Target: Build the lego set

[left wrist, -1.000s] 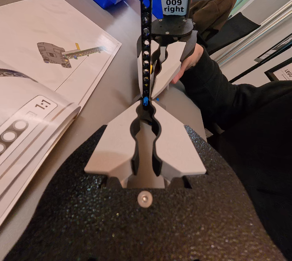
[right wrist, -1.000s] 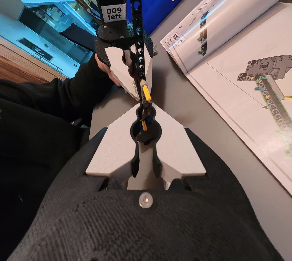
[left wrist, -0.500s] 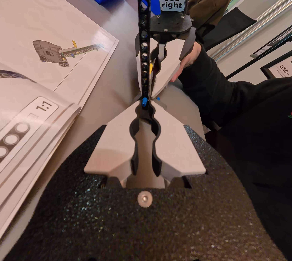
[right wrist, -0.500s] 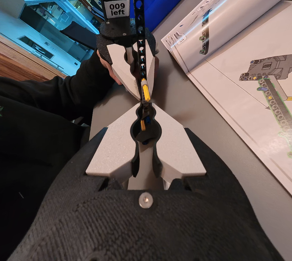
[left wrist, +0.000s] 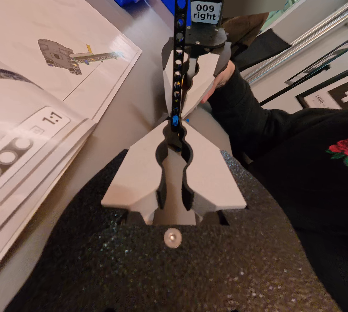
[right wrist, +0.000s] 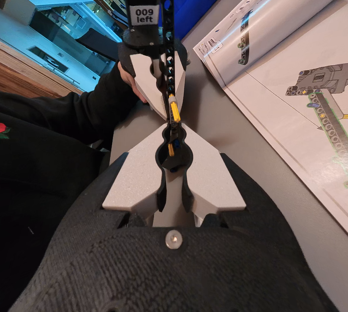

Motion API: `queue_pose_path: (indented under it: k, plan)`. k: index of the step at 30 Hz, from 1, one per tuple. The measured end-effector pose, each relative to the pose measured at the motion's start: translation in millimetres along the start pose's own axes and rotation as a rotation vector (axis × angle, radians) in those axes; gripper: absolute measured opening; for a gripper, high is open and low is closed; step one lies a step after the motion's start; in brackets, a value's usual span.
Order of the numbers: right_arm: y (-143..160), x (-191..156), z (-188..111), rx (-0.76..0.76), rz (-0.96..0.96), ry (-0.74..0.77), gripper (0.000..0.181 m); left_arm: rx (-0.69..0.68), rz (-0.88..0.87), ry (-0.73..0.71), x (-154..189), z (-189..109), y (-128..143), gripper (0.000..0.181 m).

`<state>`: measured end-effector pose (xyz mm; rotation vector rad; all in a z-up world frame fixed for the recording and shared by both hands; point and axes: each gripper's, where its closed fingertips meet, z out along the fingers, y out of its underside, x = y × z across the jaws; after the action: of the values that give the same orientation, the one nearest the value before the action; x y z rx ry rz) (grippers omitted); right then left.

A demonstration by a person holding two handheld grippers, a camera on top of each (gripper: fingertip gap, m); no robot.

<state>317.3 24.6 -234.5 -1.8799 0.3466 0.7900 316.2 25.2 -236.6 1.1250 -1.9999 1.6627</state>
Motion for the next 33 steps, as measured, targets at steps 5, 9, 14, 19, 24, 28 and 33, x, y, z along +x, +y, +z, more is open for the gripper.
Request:
queue_pose_path:
  k: [5,9,14,19,24,28,33]
  plan:
    - [0,1,-1,0.001,0.039,-0.024,0.005,0.009,-0.031,0.002,-1,1,0,0.006]
    - [-4,-1,-3,0.027,0.044,-0.048,0.005,0.058,-0.08,0.042,2,1,-5,0.006]
    - [-19,-15,-13,0.148,-0.014,-0.107,0.005,0.151,-0.027,0.087,17,-1,-20,0.006]
    - [-32,-28,-16,0.247,-0.095,-0.155,0.005,0.217,0.031,0.073,29,-8,-33,0.005]
    - [-38,-36,-15,0.303,-0.117,-0.188,0.005,0.272,0.007,0.114,35,-14,-37,0.005]
    - [-44,-35,-12,0.356,-0.109,-0.175,0.005,0.324,-0.012,0.12,34,-19,-43,0.006]
    - [-55,-41,-14,0.441,-0.117,-0.199,0.005,0.404,-0.019,0.127,40,-25,-54,0.006]
